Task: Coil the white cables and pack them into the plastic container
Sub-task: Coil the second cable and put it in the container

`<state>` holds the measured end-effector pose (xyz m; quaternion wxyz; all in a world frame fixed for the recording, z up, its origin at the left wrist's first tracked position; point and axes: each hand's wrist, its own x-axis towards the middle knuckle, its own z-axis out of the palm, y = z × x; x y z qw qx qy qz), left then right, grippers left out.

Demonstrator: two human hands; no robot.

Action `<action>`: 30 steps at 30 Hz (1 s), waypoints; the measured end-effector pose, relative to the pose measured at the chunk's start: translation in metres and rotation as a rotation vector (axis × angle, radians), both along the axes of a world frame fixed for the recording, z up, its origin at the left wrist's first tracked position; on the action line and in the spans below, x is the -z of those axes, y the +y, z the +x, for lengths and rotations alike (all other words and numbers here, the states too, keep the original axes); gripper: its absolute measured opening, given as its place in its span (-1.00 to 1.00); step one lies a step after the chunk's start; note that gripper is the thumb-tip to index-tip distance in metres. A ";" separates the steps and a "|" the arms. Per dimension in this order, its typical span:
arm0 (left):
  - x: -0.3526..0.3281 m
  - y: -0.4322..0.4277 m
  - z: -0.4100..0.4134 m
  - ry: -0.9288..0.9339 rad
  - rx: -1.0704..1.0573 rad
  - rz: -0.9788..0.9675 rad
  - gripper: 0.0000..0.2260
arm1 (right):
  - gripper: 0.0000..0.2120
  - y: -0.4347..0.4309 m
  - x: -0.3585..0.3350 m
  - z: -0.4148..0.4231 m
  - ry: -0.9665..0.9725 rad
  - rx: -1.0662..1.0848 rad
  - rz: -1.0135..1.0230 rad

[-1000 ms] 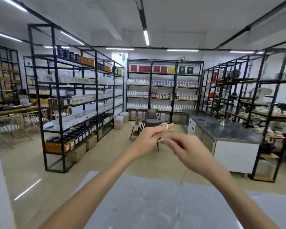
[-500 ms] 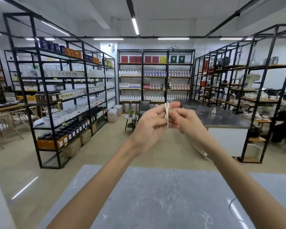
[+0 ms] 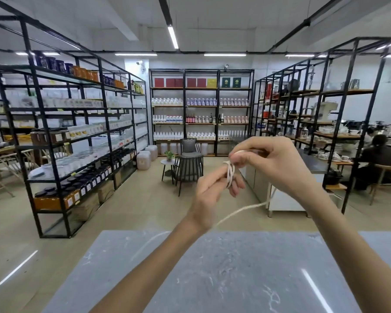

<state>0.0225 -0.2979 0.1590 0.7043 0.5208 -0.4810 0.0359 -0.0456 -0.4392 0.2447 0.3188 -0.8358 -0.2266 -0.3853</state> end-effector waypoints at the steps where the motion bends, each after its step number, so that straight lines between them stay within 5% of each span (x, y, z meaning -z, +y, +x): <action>1: -0.003 -0.001 -0.005 0.046 0.045 -0.026 -0.73 | -0.95 -0.002 -0.005 0.007 0.062 -0.105 0.118; 7: -0.025 0.017 -0.009 0.232 -0.056 0.106 -0.59 | -0.97 -0.002 0.011 0.046 0.063 -0.099 0.222; 10: -0.022 0.029 -0.012 0.292 0.078 0.150 -0.53 | -0.95 -0.004 0.019 0.057 0.124 -0.097 0.295; 13: -0.030 0.032 -0.009 0.430 0.306 0.002 -0.48 | -0.81 0.019 0.047 0.060 0.346 -0.192 0.447; 17: -0.038 0.031 0.019 0.676 0.294 -0.222 -0.40 | -0.75 0.050 0.096 0.043 0.465 -0.176 0.417; 21: -0.024 0.024 0.039 0.643 0.104 -0.183 -0.34 | -0.80 0.043 0.103 0.016 0.622 -0.202 0.242; 24: -0.009 0.013 0.033 0.455 0.097 0.060 -0.34 | -0.79 0.030 0.081 -0.001 0.568 0.003 -0.176; 30: 0.009 0.003 0.013 0.100 0.205 0.162 -0.45 | -0.71 0.002 0.037 -0.025 -0.042 0.430 -0.620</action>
